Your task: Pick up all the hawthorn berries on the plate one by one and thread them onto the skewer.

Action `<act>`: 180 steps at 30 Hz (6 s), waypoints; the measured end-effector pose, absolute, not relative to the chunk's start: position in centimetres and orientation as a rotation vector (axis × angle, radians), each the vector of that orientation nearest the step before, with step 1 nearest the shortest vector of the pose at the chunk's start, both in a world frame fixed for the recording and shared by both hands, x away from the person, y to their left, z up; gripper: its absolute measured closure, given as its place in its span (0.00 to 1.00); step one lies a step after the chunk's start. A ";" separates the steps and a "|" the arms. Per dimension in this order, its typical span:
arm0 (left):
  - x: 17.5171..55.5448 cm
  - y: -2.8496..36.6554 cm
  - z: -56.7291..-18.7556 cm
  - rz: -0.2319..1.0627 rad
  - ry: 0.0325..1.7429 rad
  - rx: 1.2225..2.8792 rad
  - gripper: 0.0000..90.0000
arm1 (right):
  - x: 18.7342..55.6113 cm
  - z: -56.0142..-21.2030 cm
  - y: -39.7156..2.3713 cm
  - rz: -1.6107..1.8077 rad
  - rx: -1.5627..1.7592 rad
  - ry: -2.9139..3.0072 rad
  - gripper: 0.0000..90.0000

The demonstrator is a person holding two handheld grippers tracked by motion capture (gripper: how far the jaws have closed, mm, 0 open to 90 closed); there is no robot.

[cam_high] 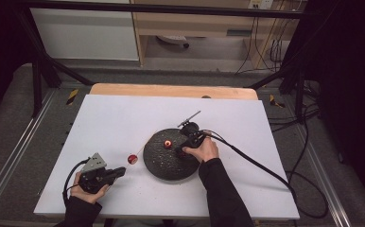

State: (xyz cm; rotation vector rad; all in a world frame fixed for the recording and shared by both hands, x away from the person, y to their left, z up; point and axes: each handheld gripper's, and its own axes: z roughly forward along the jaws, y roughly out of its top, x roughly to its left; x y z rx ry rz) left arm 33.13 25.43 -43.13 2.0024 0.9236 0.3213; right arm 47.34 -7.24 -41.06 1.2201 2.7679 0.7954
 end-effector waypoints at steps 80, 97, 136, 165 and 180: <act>32.6 24.1 -42.6 0.333 0.890 1.979 0.98 | 42.2 -39.1 -12.5 1.741 1.401 2.199 0.70; 32.3 22.3 -42.6 0.342 0.870 1.972 0.98 | 41.7 -39.3 -12.8 2.010 1.432 1.874 0.70; 32.7 17.6 -41.5 0.345 0.824 1.927 0.98 | 42.4 -39.2 -12.6 2.184 1.426 1.528 0.70; 33.4 14.6 -40.9 0.359 0.865 1.805 0.98 | 41.8 -39.5 -12.1 2.277 1.445 1.472 0.70; 35.2 13.1 -39.9 0.350 0.876 1.801 0.98 | 41.1 -39.9 -11.8 2.250 1.420 1.539 0.70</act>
